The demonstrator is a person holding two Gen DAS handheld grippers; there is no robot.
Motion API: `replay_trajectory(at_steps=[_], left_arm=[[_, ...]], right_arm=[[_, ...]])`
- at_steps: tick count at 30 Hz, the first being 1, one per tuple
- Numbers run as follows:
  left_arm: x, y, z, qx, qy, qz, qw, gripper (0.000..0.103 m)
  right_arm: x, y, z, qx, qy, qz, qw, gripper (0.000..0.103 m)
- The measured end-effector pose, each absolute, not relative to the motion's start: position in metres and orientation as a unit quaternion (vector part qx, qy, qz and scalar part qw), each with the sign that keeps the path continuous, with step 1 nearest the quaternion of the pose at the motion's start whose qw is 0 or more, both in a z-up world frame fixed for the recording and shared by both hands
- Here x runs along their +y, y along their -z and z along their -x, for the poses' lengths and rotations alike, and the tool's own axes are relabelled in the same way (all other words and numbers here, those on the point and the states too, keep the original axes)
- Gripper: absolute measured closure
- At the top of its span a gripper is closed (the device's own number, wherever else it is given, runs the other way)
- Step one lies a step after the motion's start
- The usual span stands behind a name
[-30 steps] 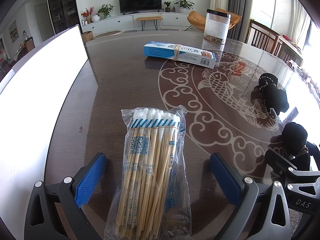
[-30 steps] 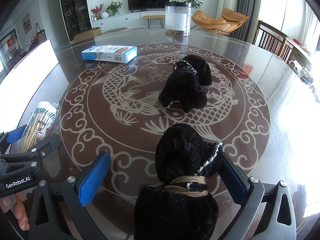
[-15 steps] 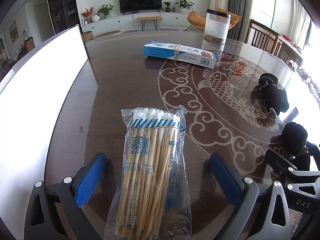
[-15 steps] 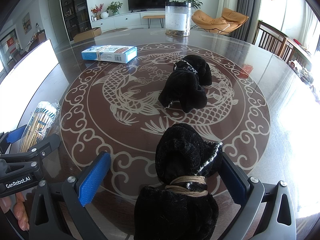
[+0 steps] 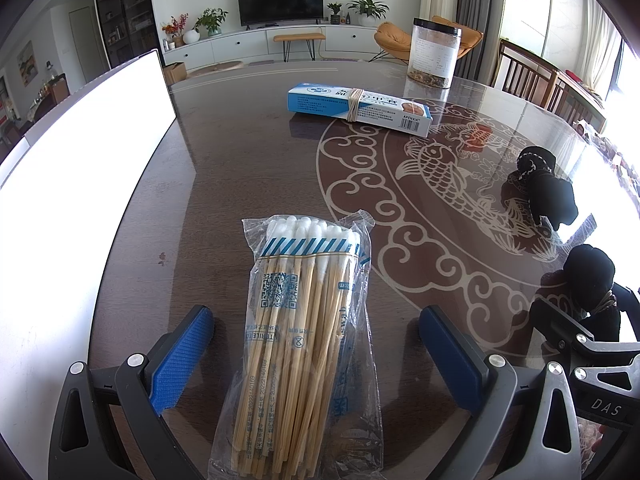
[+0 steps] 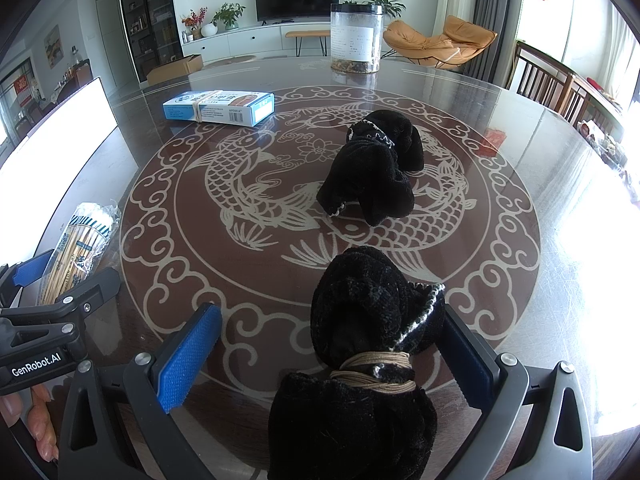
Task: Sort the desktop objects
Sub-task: 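Hold the swab pack and black plush bag lifted above the table, then carry the swab pack and plush bag toward the white box with both tools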
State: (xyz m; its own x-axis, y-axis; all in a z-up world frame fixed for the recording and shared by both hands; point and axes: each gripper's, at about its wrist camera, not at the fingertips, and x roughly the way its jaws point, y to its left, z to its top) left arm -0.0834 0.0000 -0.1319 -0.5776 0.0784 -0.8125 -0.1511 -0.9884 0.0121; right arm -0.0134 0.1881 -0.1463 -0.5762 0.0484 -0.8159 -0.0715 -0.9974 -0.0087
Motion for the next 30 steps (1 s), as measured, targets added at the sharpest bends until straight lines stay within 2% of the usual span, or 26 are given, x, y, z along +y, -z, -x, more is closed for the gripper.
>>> replay_trajectory(at_steps=[13, 17, 23, 30], left_arm=[[0.000, 0.132, 0.084, 0.040, -0.887, 0.455, 0.065, 0.000], [0.000, 0.132, 0.084, 0.039, -0.887, 0.456, 0.067, 0.000], [-0.004, 0.132, 0.080, 0.064, -0.879, 0.458, 0.115, 0.000], [-0.004, 0.132, 0.078, 0.062, -0.882, 0.453, 0.115, 0.000]], right_arm=[[0.188, 0.146, 0.013, 0.013, -0.888, 0.459, 0.033, 0.000], [0.194, 0.145, 0.010, 0.001, -0.888, 0.460, -0.009, 0.000], [0.219, 0.140, -0.002, 0.052, -0.886, 0.460, -0.015, 0.000], [0.198, 0.144, -0.002, -0.006, -0.884, 0.468, -0.014, 0.000]])
